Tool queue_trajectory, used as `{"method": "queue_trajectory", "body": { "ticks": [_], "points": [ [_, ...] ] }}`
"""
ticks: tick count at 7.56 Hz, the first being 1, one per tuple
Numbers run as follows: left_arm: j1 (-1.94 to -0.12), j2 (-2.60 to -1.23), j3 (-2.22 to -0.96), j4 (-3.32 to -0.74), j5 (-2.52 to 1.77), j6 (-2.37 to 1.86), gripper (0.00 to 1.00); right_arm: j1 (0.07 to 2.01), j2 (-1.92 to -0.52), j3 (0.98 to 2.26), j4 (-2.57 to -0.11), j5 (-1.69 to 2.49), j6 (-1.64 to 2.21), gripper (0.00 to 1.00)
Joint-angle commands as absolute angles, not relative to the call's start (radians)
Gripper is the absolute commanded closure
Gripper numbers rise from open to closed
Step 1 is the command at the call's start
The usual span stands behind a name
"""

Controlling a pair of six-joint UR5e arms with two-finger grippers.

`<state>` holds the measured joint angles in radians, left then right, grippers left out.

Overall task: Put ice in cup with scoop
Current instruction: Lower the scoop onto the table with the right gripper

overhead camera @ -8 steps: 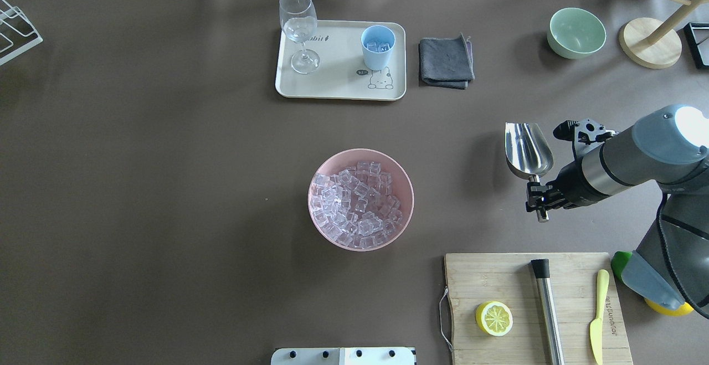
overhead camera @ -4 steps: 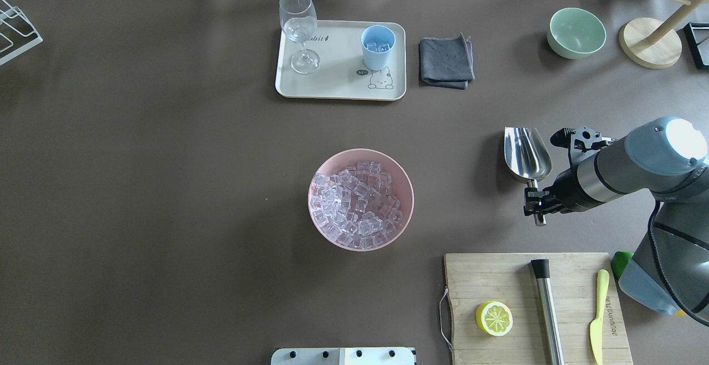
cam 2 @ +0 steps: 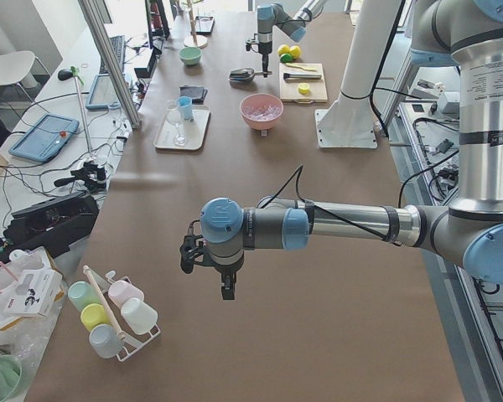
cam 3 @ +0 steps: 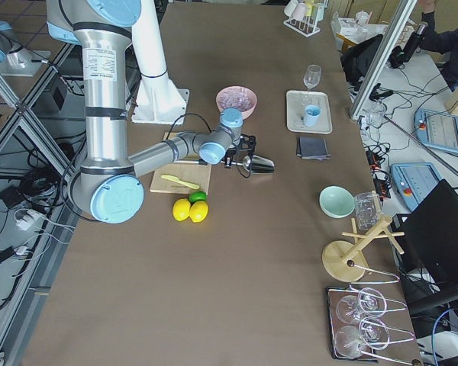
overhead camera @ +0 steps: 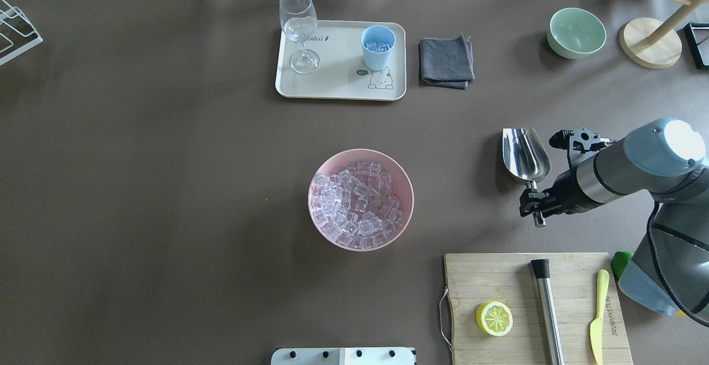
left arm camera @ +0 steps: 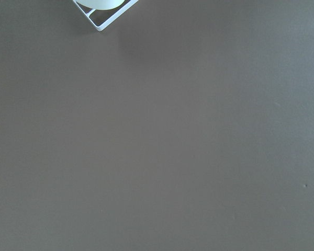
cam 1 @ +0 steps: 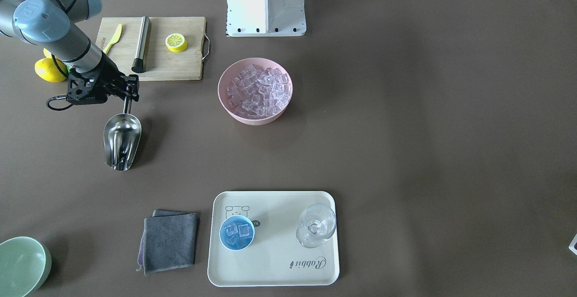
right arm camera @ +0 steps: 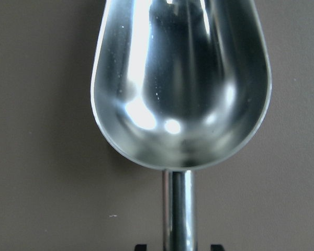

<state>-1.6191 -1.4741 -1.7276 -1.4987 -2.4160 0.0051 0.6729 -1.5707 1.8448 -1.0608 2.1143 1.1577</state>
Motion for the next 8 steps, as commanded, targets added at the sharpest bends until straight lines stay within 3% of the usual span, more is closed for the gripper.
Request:
{"method": "queue_trajectory", "body": {
  "ticks": [1,6,8],
  "points": [
    [-1.617,-1.474,-1.726,-1.5,-2.416,0.005,0.01,0.673,-1.569,1.844,-1.063,2.121,1.147,0.01],
    [-1.617,-1.474,-1.724,-1.5,-2.416,0.005,0.01,0.673,-1.566,1.862,-1.074,2.112,1.128,0.01],
    [-1.615,-1.474,-1.724,-1.502,-2.416,0.006,0.01,0.705,-1.565,2.01,-1.296,2.083,0.966,0.01]
  ]
}}
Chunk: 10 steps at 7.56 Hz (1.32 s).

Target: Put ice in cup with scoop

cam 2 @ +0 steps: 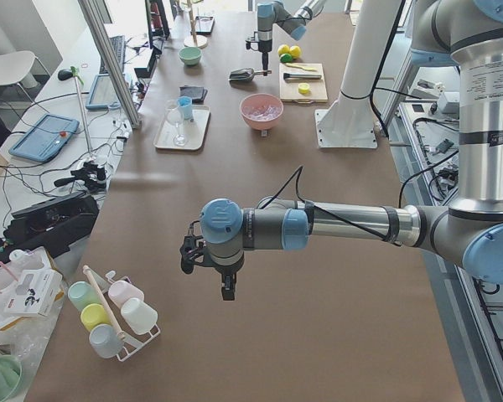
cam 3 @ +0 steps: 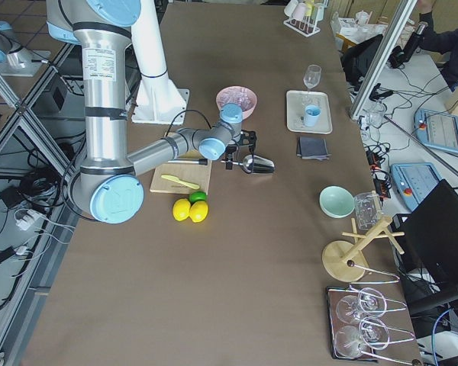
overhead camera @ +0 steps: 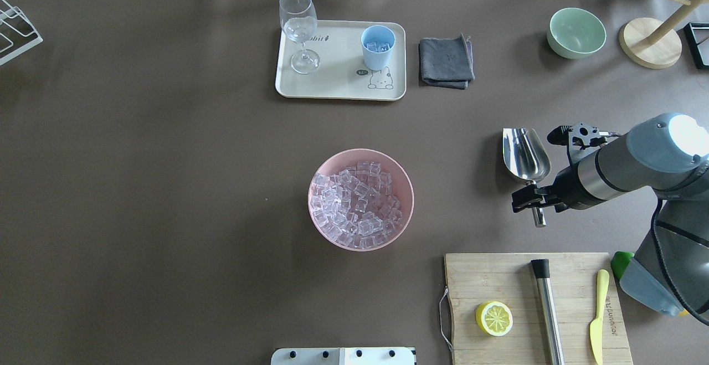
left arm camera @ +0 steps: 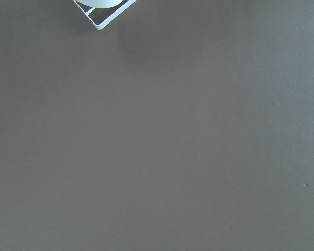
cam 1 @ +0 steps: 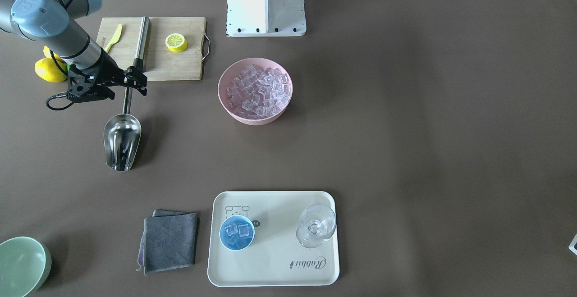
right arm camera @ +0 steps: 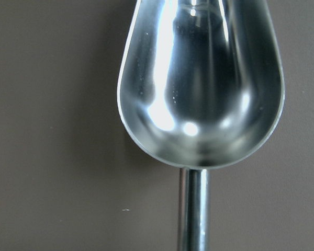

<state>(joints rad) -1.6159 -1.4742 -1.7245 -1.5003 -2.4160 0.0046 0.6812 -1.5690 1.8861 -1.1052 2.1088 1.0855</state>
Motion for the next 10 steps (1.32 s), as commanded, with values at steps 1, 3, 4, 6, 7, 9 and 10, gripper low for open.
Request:
{"method": "queue_trajectory", "body": {
  "ticks": [1,3,4,6,7,9,10],
  "points": [
    [-1.615,-1.474,-1.724,-1.5,-2.416,0.006,0.01,0.709,-1.553,2.088,-1.444,2.025,0.897,0.01],
    [-1.615,-1.474,-1.724,-1.5,-2.416,0.005,0.01,0.725,-1.558,2.091,-1.469,1.985,0.838,0.01],
    [-1.615,-1.474,-1.724,-1.502,-2.416,0.005,0.01,0.767,-1.568,2.089,-1.48,1.993,0.801,0.01],
    [-1.615,-1.476,-1.724,-1.502,-2.416,0.006,0.01,0.933,-1.658,2.077,-1.482,2.089,0.653,0.01],
    [-1.615,-1.474,-1.724,-1.502,-2.416,0.006,0.01,1.042,-1.708,2.048,-1.48,2.144,0.535,0.01],
    [-1.615,-1.474,-1.723,-1.502,-2.416,0.005,0.01,1.319,-1.759,1.924,-1.477,2.242,0.244,0.01],
    [-1.615,-1.474,-1.723,-1.502,-2.416,0.005,0.01,1.442,-1.764,1.839,-1.477,2.284,0.087,0.01]
  ]
}}
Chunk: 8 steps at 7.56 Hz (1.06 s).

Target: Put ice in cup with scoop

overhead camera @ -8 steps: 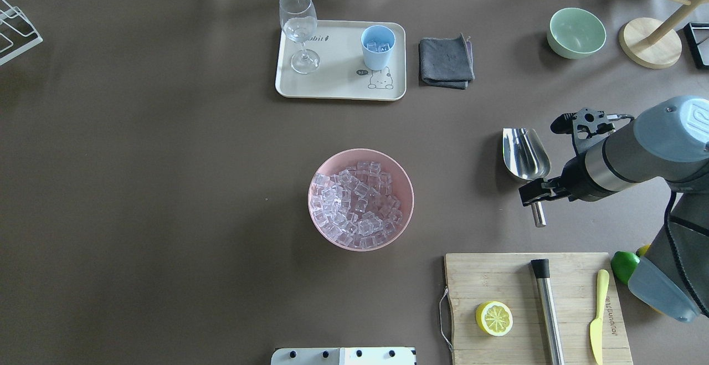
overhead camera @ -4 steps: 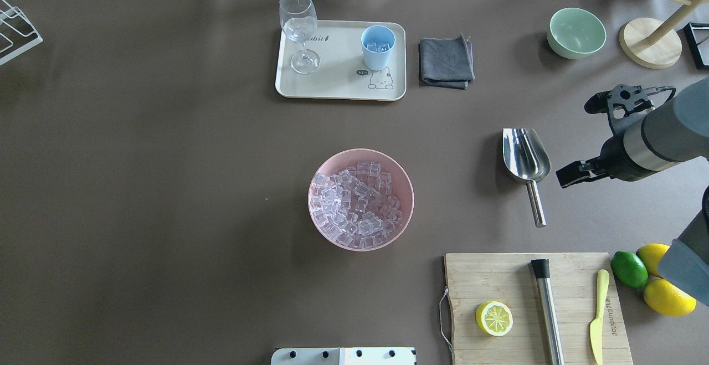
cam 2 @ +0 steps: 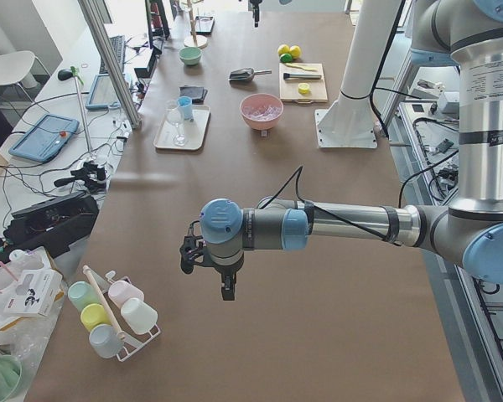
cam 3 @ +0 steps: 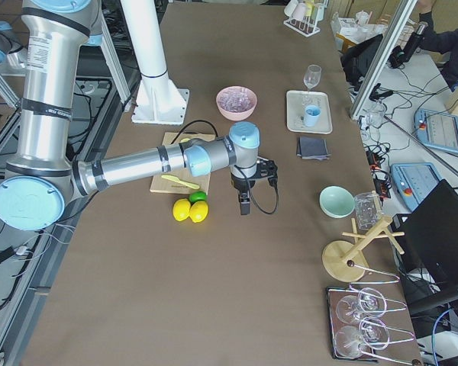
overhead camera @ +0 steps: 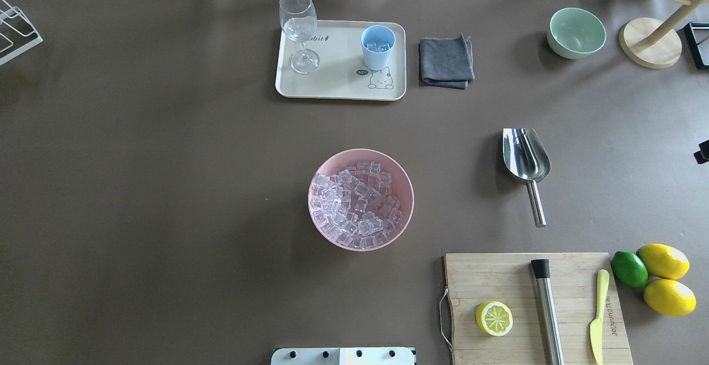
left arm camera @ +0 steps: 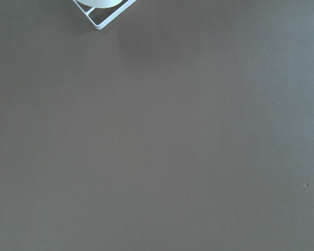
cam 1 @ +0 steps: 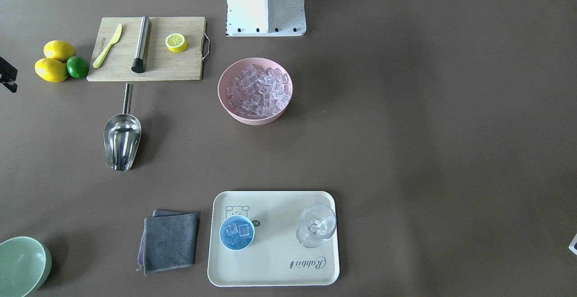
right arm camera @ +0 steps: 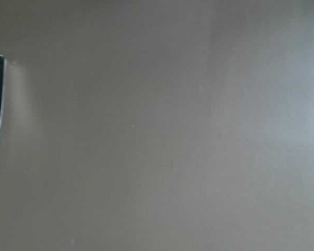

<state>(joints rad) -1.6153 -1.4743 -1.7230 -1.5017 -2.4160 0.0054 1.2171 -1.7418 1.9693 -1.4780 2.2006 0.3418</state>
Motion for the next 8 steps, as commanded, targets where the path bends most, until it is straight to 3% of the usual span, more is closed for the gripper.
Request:
{"method": "queue_trajectory", "body": {
  "ticks": [1,8],
  "points": [
    [-1.615,-1.476,-1.723,-1.502,-2.416,0.005,0.01,1.521,-1.767,1.775,-1.477,2.296,0.012,0.01],
    [-1.617,-1.474,-1.723,-1.502,-2.416,0.006,0.01,1.568,-1.775,1.821,-1.621,2.33,0.023,0.01]
  ]
}}
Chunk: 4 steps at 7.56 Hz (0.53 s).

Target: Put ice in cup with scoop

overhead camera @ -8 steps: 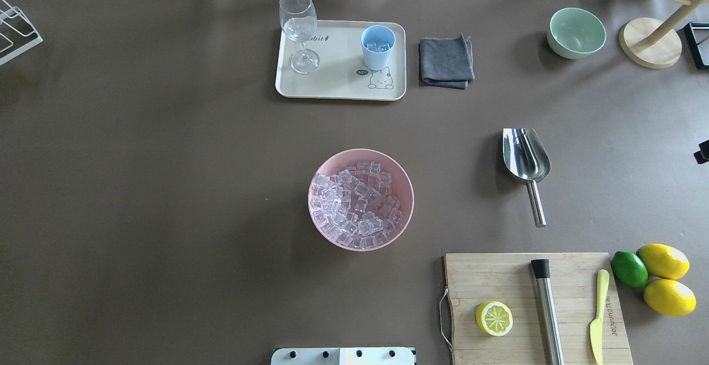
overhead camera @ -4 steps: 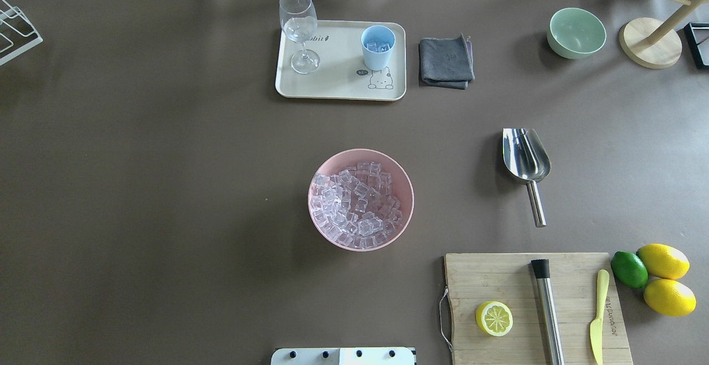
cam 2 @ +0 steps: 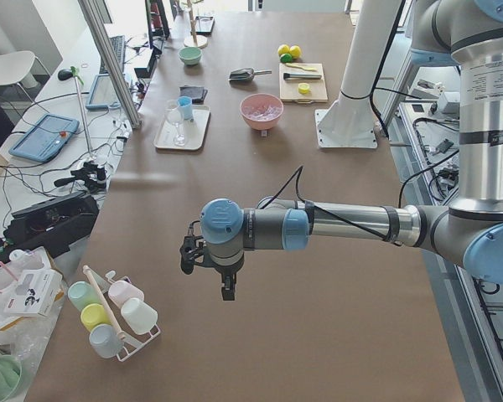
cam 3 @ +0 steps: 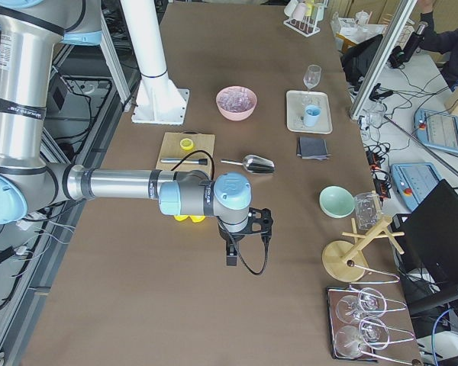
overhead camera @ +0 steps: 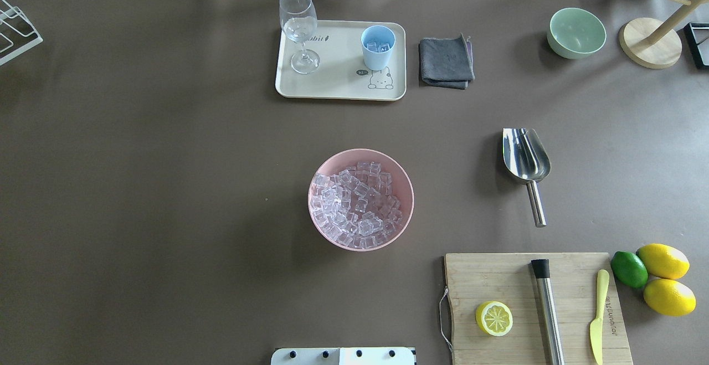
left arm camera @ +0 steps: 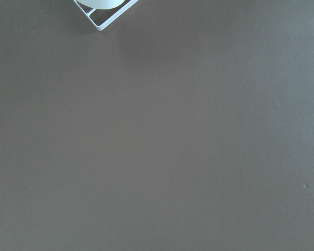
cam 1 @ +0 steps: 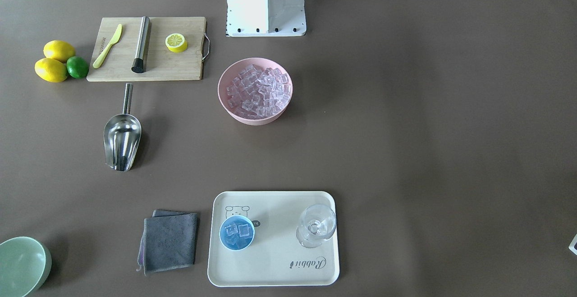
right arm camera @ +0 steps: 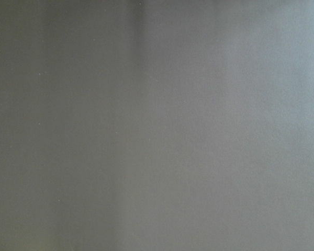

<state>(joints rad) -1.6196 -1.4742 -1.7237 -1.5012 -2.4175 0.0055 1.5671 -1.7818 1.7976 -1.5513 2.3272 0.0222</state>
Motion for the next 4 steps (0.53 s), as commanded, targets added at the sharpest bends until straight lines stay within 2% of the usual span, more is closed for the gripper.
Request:
{"method": "queue_trajectory", "body": {
  "ticks": [1,4],
  "points": [
    [-1.617,-1.474,-1.723,-1.5,-2.416,0.005,0.01,1.568,-1.775,1.815,-1.621,2.327,0.02,0.01],
    [-1.617,-1.474,-1.72,-1.5,-2.416,0.006,0.01,1.566,-1.776,1.798,-1.618,2.322,0.015,0.01]
  ]
}}
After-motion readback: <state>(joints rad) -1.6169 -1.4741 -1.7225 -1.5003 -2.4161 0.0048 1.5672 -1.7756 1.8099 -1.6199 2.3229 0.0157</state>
